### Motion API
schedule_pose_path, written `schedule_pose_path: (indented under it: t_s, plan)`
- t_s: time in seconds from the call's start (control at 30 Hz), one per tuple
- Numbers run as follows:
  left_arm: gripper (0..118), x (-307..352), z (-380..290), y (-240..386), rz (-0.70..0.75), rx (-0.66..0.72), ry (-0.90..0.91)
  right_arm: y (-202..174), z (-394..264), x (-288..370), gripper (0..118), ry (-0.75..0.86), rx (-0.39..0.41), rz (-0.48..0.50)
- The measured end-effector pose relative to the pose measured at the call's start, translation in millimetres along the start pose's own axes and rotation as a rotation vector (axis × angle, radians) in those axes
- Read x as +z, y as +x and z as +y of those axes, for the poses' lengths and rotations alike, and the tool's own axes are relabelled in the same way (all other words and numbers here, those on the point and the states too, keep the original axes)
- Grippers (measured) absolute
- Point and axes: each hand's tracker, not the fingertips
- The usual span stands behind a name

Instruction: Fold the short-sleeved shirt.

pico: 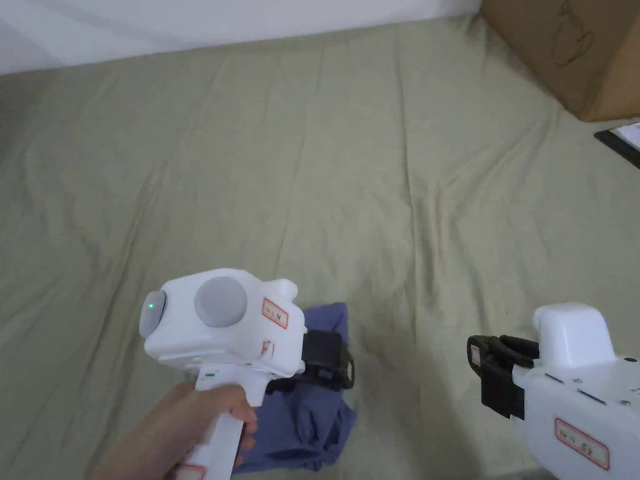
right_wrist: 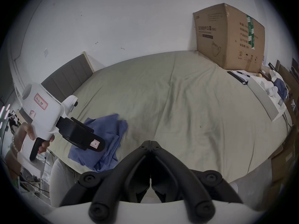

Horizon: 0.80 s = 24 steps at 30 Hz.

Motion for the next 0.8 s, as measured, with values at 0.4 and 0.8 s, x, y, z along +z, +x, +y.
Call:
schedule_pose_path:
  t_s: [0.4,0.8]
  plan:
    - [36,70,-28,-47,0.055,0.089,0.209,0,-8,-13,0,-0.038,-0.041,0.009]
    - [6,-42,-41,7,-0.065,-0.052,0.033,-6,-10,-18,0,-0.074,-0.018,0.017]
